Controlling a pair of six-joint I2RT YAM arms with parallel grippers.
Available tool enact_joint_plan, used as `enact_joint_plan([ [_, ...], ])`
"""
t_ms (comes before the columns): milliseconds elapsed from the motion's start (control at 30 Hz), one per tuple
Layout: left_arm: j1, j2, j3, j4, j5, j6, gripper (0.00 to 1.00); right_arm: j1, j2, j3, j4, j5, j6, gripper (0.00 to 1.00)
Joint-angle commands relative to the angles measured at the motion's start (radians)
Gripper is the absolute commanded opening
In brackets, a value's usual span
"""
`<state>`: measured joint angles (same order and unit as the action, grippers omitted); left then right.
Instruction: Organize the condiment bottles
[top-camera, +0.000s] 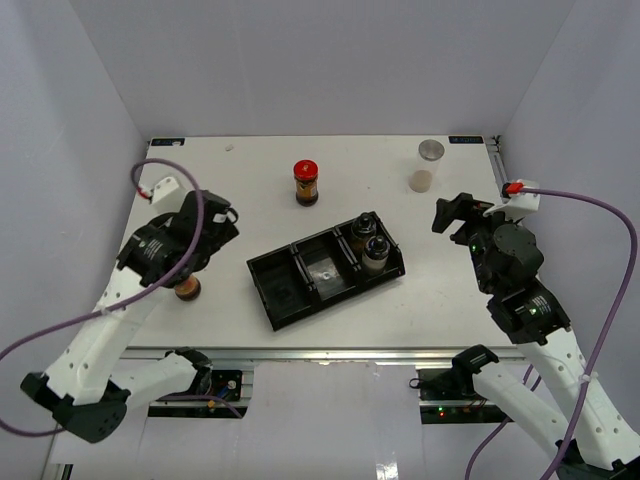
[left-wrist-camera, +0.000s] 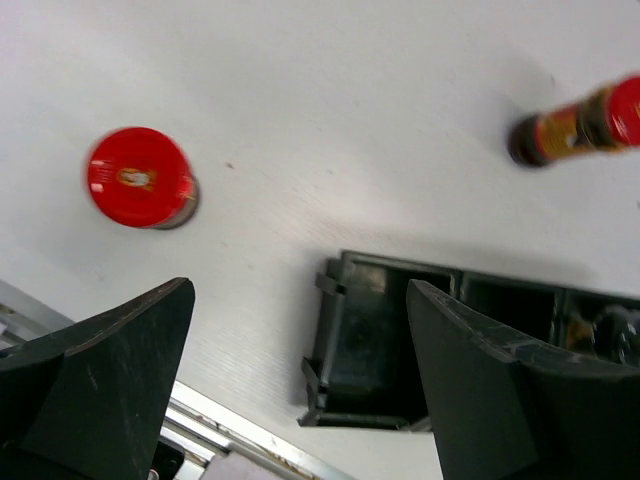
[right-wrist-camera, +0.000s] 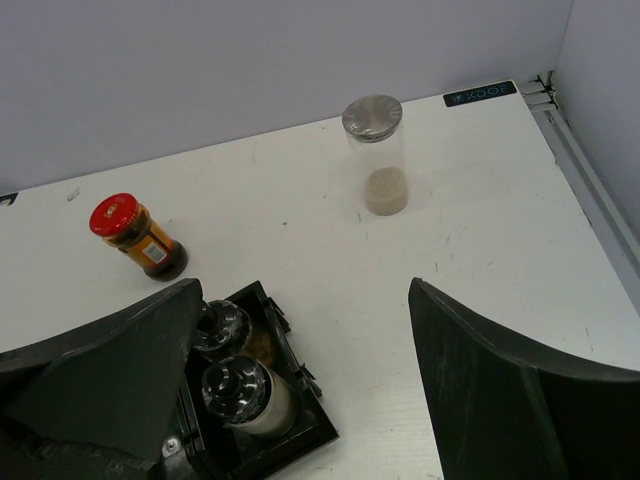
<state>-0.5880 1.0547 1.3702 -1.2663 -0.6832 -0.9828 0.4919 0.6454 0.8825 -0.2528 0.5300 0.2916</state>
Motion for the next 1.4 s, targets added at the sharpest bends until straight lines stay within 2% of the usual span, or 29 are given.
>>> enact_joint_plan([
  [0,0.109,-0.069,-0.059,0.007,-0.070,-0.014,0.98,-0.004,-0.001,0.007,0.045,-0.024,0.000,0.90],
  [100,0.263,0.004,-0.116,0.072,0.019,0.096,0.98,-0.004,-0.010,-0.007,0.049,-0.021,-0.003,0.90],
  [167,0.360,0.055,-0.137,0.114,0.137,0.122,0.98,-0.004,-0.012,-0.008,0.047,-0.010,-0.016,0.90],
  [333,0.472,-0.032,-0.211,0.159,0.175,0.097,0.98,-0.003,-0.016,0.001,0.047,0.011,-0.053,0.90],
  [467,0.553,-0.048,-0.283,0.214,0.267,0.135,0.98,-0.004,-0.021,-0.007,0.052,0.015,-0.068,0.90],
  [633,0.572,-0.008,-0.327,0.250,0.303,0.134,0.98,-0.004,-0.028,-0.020,0.063,0.011,-0.076,0.90],
  [1233,0.649,0.030,-0.442,0.291,0.237,0.092,0.98,-0.004,-0.029,-0.045,0.084,0.005,-0.084,0.90],
  [1367,0.652,0.047,-0.476,0.328,0.240,0.091,0.94,-0.004,-0.030,-0.057,0.087,0.007,-0.084,0.90],
])
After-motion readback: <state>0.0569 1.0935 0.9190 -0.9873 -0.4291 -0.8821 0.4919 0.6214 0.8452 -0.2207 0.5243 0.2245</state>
